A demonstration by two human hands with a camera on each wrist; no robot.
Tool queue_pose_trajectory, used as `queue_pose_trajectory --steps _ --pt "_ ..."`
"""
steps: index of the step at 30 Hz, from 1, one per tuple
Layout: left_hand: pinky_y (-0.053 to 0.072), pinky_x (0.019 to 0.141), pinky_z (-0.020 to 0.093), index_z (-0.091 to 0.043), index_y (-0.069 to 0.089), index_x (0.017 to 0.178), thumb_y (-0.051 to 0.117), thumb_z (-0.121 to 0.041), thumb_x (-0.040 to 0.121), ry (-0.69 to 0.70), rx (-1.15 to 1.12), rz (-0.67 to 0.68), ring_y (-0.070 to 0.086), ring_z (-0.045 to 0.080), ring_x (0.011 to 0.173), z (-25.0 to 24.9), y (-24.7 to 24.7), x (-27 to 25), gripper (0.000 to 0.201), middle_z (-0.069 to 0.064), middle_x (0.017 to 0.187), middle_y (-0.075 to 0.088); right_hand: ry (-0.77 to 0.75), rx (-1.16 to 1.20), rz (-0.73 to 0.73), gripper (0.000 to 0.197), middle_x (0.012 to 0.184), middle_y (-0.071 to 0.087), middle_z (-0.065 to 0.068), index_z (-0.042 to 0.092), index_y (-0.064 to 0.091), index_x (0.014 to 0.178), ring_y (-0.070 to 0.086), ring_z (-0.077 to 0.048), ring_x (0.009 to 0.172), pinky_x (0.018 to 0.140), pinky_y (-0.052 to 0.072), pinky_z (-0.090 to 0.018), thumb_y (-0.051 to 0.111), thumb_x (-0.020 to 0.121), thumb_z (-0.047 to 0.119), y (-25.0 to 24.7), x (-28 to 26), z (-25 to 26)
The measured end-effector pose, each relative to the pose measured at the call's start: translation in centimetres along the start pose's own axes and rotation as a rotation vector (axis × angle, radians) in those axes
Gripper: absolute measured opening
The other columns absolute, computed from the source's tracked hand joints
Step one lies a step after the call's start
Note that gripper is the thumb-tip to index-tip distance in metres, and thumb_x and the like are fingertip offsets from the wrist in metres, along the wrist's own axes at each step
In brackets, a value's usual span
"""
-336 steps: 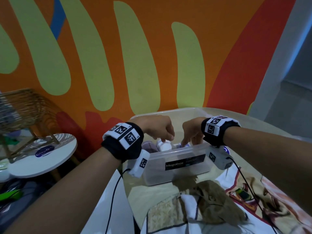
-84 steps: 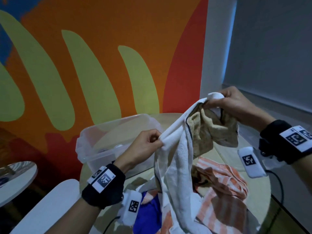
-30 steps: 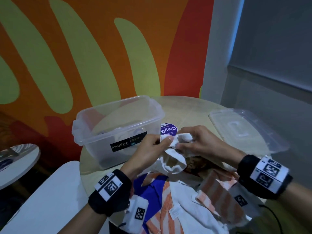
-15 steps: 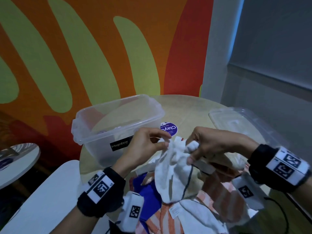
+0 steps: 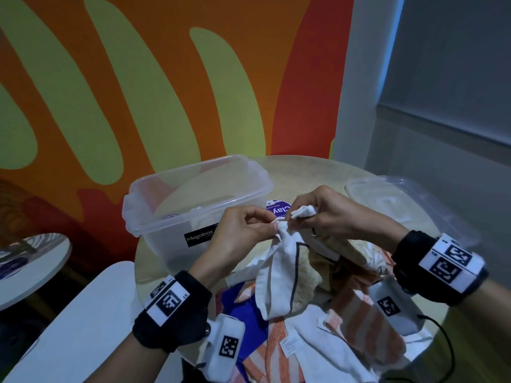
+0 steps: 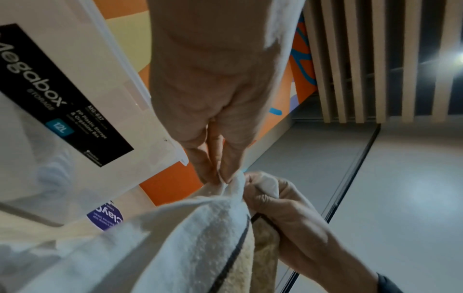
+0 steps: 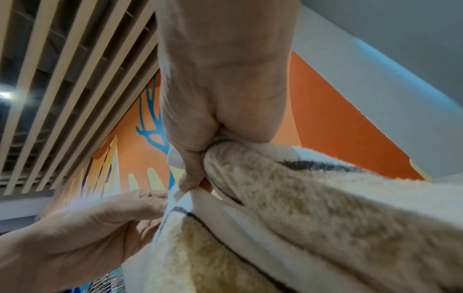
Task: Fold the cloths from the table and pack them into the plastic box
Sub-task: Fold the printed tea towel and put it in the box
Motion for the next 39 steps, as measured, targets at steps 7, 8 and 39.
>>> queue_pose_trajectory --steps 7,8,39 --pt "0.058 0.095 0.035 -0.012 0.081 0.102 0.075 -0.015 0.093 -0.057 -0.058 -0.001 0.074 0.019 0.099 0.1 0.1 0.2 0.011 0.007 0.099 0.079 0.005 -0.069 -0.066 0.009 0.08 0.073 -0.008 0.018 0.077 0.084 0.064 -0.034 0.074 0.059 0.044 -0.032 0.075 0.092 0.02 0.2 0.5 -0.2" --pt "0.058 0.093 0.036 -0.013 0.081 0.101 0.073 -0.014 0.094 -0.056 -0.068 -0.014 0.073 0.018 0.096 0.0 0.2 0.2 0.011 0.008 0.1 0.079 -0.003 -0.074 -0.079 0.01 0.079 0.074 -0.005 0.018 0.077 0.083 0.064 -0.028 0.071 0.059 0.044 -0.029 0.075 0.092 0.021 0.2 0.5 -0.1" --pt "0.06 0.085 0.04 -0.022 0.073 0.109 0.075 -0.025 0.092 0.314 0.213 0.028 0.072 0.014 0.096 -2.4 0.9 2.7 0.018 -0.005 0.1 0.076 -0.011 -0.147 -0.192 0.013 0.093 0.076 0.007 0.017 0.078 0.094 0.068 -0.008 0.089 0.079 0.051 -0.034 0.08 0.085 0.027 -0.7 1.5 -1.0"
Point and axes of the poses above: each hand's wrist, its own x-axis towards the middle knuckle, its own y-axis out of the palm, z = x × y, the point moved 2 cm from there along x, towards the middle knuckle
